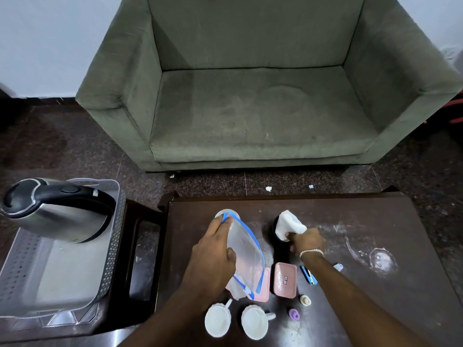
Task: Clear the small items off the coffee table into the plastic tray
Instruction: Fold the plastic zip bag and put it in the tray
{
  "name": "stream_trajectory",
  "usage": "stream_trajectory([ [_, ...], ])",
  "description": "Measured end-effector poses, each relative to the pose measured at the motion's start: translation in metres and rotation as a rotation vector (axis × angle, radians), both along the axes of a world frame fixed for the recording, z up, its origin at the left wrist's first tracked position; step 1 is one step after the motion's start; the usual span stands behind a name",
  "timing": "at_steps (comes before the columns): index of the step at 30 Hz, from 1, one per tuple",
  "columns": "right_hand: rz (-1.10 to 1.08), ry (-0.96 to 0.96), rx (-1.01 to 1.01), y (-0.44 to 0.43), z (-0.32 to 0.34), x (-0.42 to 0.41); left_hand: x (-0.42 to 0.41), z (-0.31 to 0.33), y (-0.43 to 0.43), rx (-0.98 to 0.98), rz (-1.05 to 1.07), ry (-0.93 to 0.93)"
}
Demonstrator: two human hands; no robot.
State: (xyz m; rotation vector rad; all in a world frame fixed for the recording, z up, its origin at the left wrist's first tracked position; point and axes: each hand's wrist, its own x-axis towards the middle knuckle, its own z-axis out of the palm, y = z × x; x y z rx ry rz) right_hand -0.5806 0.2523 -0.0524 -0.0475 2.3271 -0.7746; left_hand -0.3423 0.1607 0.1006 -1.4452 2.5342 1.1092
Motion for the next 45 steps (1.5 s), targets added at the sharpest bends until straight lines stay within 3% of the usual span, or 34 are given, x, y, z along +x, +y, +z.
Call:
stream_trajectory([
  [4, 0.129, 0.09, 0.078, 0.004, -0.002, 0.002, -0.002, -0.002, 0.0, -0.013, -0.009, -0.001],
  [10, 0.19, 0.47, 0.049, 0.009, 0.012, 0.004, -0.005, -0.006, 0.0, -0.025, -0.015, -0.001],
  [16, 0.338, 0.327, 0.143, 0.002, 0.008, 0.003, -0.008, -0.007, 0.001, -0.016, 0.009, 0.022],
  [19, 0.329, 0.411, 0.027, 0.011, 0.019, 0.01, -0.01, -0.005, 0.0, -0.007, 0.067, 0.052],
  [22, 0.3, 0.483, -0.377, 0.03, 0.043, 0.031, -0.014, 0.001, -0.004, -0.014, 0.145, 0.093],
  [25, 0.449, 0.413, -0.68, 0.054, 0.072, 0.057, -0.021, 0.01, -0.01, -0.02, 0.233, 0.143],
  [27, 0.614, 0.344, -0.68, 0.061, 0.089, 0.073, -0.027, 0.018, -0.014, -0.016, 0.29, 0.173],
  [30, 0.758, 0.387, -0.547, 0.048, 0.105, 0.088, -0.037, 0.031, -0.018, 0.04, 0.345, 0.234],
  [33, 0.472, 0.329, -0.71, 0.027, 0.126, 0.089, -0.044, 0.045, -0.018, 0.123, 0.376, 0.382],
  [37, 0.19, 0.097, -0.887, 0.006, 0.153, 0.061, -0.034, 0.054, -0.021, 0.037, 0.455, 0.66],
  [41, 0.157, -0.176, -1.006, -0.002, 0.169, 0.035, -0.016, 0.041, -0.029, 0.205, 0.356, 0.743],
  [45, 0.184, -0.272, -1.02, -0.002, 0.17, 0.026, -0.019, 0.028, -0.027, 0.347, 0.133, 0.763],
])
